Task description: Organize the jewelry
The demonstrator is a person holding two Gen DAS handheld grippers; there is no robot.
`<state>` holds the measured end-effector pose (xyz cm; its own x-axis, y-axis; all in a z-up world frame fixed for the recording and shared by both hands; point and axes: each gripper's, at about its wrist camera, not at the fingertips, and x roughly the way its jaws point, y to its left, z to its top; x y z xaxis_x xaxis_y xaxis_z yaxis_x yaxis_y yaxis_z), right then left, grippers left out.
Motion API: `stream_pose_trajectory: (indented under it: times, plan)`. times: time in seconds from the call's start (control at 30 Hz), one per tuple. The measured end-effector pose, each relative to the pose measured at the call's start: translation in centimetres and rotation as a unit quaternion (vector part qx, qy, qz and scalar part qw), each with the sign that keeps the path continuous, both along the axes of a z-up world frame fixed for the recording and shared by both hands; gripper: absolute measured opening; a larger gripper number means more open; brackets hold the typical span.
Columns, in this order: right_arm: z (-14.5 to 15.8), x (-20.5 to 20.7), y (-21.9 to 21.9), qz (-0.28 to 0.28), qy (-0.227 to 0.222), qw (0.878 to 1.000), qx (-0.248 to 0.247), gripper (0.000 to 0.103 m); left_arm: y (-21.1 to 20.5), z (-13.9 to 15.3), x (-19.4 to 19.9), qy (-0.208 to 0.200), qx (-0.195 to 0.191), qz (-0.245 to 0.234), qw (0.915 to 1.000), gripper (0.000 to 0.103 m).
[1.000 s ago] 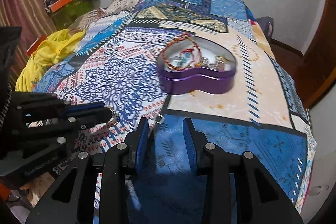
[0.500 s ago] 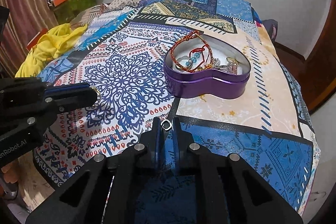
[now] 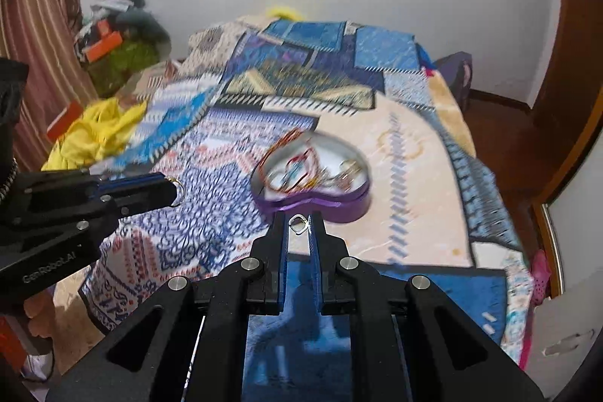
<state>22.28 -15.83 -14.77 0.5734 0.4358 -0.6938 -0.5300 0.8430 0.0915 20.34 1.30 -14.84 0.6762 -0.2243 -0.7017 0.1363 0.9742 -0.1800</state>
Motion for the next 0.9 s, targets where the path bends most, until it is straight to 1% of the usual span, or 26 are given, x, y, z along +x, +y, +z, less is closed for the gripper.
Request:
stream_pose_trajectory:
  times: [0.2,0.57,0.73,0.9]
  plan:
    - [1.7,0.8,-1.0,-0.014,-0.020,0.999,0.024,0.009,-0.8,1.1,1.3,-0.016,0.001,-0.007,0.9999,0.004]
    - [3.6,2.3,-1.0,-0.014,-0.048,0.998,0.049,0.009,-1.7,2.2,3.9,-0.036,0.002,-0.016,0.9992,0.004]
    - [3.5,3.3,-0.7,-0.009,-0.049,0.997,0.053,0.009,-2.0,2.0,5.0,-0.038,0.005,-0.019,0.9991,0.004]
    - [2.5,4.4,-0.1,-0.001,-0.035,0.998,0.050,0.009,-2.1,1.1,6.1,-0.023,0.009,-0.021,0.9995,0.004]
